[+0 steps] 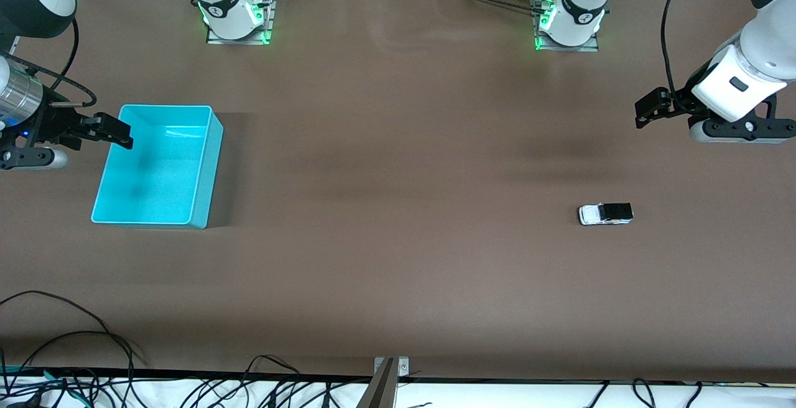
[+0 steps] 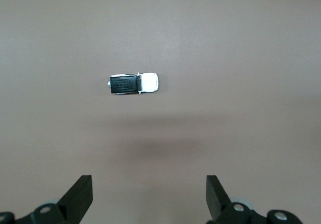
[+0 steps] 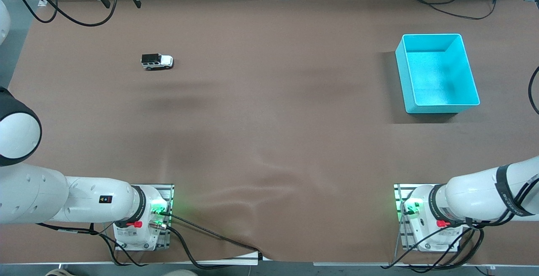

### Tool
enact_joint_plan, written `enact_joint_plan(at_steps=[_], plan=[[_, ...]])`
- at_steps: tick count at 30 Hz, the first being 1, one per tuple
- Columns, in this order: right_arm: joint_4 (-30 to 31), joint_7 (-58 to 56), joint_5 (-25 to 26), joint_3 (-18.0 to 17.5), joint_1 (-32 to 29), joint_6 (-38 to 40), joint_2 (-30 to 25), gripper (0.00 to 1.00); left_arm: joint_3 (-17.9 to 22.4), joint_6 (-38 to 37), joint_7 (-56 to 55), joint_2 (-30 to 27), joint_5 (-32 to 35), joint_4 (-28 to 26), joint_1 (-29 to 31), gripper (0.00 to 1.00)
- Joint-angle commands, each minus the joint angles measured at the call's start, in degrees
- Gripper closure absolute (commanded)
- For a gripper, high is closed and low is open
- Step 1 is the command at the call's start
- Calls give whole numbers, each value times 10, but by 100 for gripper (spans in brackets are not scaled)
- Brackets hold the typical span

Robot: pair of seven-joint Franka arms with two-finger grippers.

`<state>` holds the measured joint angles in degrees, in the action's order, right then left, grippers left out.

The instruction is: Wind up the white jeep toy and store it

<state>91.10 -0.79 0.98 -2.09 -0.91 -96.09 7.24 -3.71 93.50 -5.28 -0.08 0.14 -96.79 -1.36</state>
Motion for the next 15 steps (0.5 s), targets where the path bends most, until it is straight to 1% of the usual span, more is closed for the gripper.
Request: enact_joint_plan(at_steps=[1,15], plan=[[-5,4,1,-3,-2,10,2,0,0,-8,13,10,-8,20,6,0],[-7,-4,1,-2,-3,9,3,0,-1,-8,14,10,-8,20,6,0]])
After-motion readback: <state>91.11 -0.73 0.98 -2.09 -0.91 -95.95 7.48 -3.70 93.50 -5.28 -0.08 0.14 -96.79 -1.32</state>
